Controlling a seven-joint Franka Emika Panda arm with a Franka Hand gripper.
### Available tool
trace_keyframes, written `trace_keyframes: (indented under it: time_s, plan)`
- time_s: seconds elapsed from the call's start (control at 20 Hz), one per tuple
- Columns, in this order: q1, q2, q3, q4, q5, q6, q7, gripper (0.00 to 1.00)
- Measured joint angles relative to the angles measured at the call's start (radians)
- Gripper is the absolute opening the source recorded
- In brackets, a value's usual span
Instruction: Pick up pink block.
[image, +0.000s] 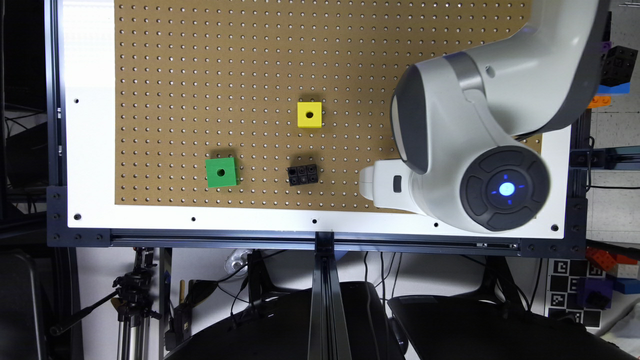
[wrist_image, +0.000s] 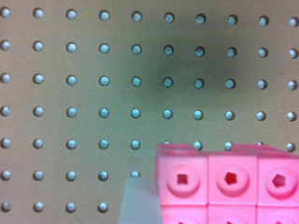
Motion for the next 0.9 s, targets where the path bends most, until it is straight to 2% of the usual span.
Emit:
trace_keyframes:
  time_s: [0.1, 0.4, 0.6, 0.9]
  plan:
    - [0.0, -0.019, 0.0, 0.0, 0.0, -0.019, 0.0, 0.0]
    - [0.0, -0.033, 0.0, 0.0, 0.0, -0.031, 0.0, 0.0]
    - [0.0, -0.062, 0.0, 0.0, 0.0, -0.059, 0.0, 0.0]
    - [0.0, -0.063, 0.0, -0.001, 0.0, -0.059, 0.0, 0.0]
